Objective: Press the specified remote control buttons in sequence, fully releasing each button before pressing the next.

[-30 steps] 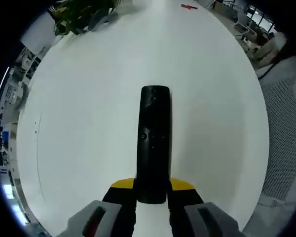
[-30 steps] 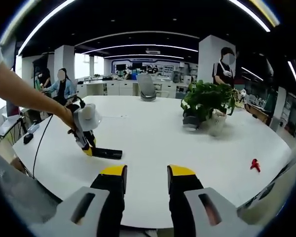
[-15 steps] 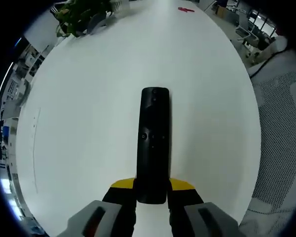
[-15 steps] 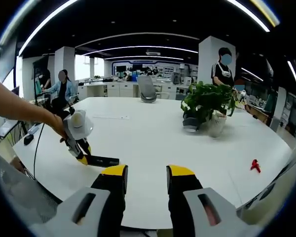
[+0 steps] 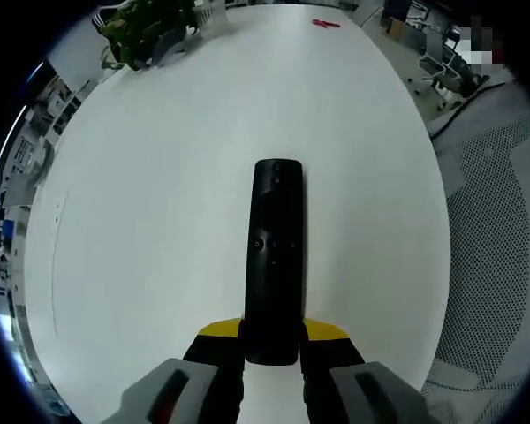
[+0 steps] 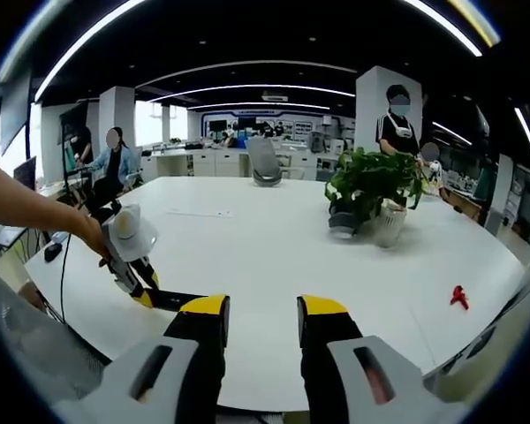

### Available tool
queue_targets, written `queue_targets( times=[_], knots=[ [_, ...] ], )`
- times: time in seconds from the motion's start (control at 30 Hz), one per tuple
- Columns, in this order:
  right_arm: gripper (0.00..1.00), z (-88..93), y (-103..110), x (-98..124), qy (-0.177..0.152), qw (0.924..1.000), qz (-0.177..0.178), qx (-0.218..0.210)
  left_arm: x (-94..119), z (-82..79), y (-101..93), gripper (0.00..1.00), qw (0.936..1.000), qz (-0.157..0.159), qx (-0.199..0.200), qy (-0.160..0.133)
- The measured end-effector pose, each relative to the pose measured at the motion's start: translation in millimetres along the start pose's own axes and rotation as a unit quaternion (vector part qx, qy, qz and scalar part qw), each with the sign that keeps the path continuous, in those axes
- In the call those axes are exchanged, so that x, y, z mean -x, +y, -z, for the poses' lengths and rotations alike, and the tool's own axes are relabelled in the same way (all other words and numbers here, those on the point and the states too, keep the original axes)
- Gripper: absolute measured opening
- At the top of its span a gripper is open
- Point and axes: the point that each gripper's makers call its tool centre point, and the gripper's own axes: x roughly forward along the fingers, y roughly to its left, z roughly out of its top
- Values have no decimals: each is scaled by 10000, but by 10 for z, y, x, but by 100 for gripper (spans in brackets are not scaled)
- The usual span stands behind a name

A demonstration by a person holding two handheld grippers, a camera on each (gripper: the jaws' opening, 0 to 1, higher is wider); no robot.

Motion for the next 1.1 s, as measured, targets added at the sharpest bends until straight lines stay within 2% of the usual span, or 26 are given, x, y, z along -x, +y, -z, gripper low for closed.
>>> queue_targets(
  times=[0.37, 0.67, 0.77, 1.1],
  knots=[
    [28, -36, 2, 23, -107, 9999, -29, -67, 27, 33, -249, 23, 10000, -18, 17, 0],
    [28, -47, 1, 30, -137, 9999, -44, -87, 49, 37, -411, 23, 9997, -145, -170, 33],
    [27, -33, 3, 23, -83, 9999, -38, -55, 59, 46, -467, 23, 9996, -164, -234, -12],
    [22, -44, 3, 31, -106, 9999, -65, -118, 63, 73, -585, 23, 9998, -13, -46, -201]
  ],
)
